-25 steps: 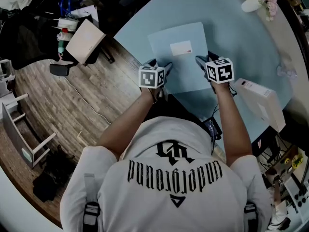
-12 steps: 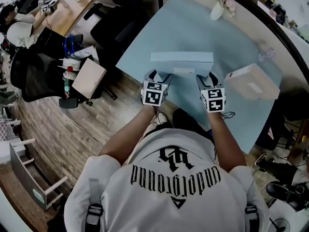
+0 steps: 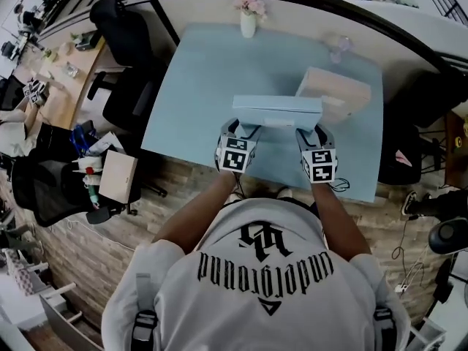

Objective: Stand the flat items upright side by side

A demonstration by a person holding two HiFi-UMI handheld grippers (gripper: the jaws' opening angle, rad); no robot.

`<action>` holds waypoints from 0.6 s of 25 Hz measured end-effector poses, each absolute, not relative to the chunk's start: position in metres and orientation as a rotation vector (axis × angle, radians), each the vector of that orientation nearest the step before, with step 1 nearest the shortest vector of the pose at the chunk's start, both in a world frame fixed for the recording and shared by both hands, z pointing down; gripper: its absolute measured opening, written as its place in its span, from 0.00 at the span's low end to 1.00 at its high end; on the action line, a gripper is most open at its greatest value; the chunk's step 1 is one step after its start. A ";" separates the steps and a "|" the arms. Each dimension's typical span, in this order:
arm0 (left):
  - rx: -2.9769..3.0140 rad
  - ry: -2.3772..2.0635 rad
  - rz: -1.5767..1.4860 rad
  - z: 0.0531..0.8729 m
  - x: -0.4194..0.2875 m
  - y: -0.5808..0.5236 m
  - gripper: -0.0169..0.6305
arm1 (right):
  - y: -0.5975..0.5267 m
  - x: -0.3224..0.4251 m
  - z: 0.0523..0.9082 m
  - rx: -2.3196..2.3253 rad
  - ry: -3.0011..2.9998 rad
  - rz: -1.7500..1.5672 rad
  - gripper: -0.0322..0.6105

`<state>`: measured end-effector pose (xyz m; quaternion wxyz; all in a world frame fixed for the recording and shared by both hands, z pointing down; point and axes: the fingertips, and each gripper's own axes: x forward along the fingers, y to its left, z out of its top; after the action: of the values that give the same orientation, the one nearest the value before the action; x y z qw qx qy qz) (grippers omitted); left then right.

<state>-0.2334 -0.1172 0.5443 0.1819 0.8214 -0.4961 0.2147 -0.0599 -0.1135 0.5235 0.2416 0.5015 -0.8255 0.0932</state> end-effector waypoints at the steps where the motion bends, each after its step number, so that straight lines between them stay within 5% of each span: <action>1: 2.343 -1.371 0.614 0.545 -0.211 -0.122 0.48 | -0.114 -0.037 0.524 1.406 -2.239 0.254 0.42; 8: 2.423 -1.274 0.674 0.559 -0.084 -0.142 0.48 | -0.116 0.089 0.544 1.519 -2.181 0.248 0.42; 15: 2.455 -1.292 0.754 0.573 -0.034 -0.163 0.49 | -0.131 0.139 0.565 1.537 -2.187 0.289 0.43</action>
<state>-0.0337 -0.1634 0.5731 0.1329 0.8464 -0.4454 0.2600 0.1394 -0.1313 0.5652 0.2246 0.5570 -0.7927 0.1047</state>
